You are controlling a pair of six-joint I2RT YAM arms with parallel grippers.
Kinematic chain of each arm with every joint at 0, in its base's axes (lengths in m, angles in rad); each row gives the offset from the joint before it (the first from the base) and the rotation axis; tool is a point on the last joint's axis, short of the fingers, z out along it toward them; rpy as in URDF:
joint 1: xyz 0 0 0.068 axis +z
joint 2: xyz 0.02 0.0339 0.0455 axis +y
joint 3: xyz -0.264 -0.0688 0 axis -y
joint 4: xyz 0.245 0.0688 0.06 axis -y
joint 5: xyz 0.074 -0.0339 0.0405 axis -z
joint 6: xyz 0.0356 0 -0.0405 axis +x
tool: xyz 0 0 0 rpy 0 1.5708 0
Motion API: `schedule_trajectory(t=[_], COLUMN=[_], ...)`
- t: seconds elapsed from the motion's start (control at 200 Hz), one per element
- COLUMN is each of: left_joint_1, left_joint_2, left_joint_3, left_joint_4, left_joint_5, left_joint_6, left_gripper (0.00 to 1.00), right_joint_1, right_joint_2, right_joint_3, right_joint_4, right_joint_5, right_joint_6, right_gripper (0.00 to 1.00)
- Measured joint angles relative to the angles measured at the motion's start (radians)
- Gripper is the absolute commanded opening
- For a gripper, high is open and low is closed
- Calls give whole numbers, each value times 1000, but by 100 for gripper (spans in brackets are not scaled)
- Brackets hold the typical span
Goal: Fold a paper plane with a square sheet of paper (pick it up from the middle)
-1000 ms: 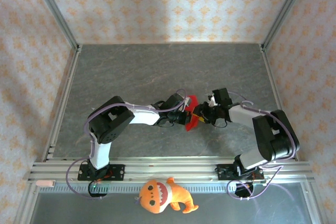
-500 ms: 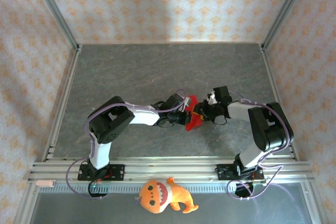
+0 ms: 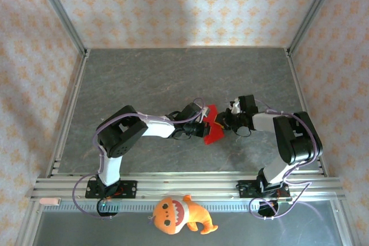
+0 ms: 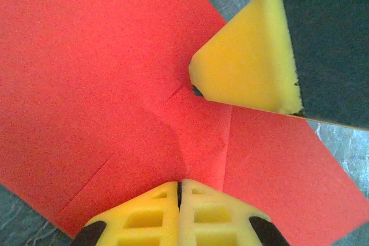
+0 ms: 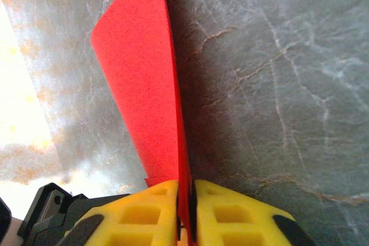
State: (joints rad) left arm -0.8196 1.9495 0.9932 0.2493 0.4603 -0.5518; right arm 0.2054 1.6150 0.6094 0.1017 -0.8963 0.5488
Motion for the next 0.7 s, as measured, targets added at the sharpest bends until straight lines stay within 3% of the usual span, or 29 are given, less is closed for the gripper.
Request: schedule_trajectory(t=[0.215, 0.405, 0.53, 0.701], left_joint_1=[3, 3, 5, 39], left_joint_2=[-35, -173, -301, -450], left_joint_3=[0, -29, -73, -159], left_joint_4=[-40, -49, -50, -53], left_joint_5=[11, -10, -88, -215], left_joint_6=[-1, -17, -31, -52], left_gripper=[12, 24, 25, 35], right_joint_1=[-4, -2, 47, 194], right_joint_2=[-15, -175, -347, -532], right_joint_3=[-18, -45, -45, -2], right_joint_4=[10, 1, -51, -198], right_joint_5=[-6, 27, 171, 493], right_joint_6=[-10, -13, -32, -67], right_gripper=[4, 3, 3, 2])
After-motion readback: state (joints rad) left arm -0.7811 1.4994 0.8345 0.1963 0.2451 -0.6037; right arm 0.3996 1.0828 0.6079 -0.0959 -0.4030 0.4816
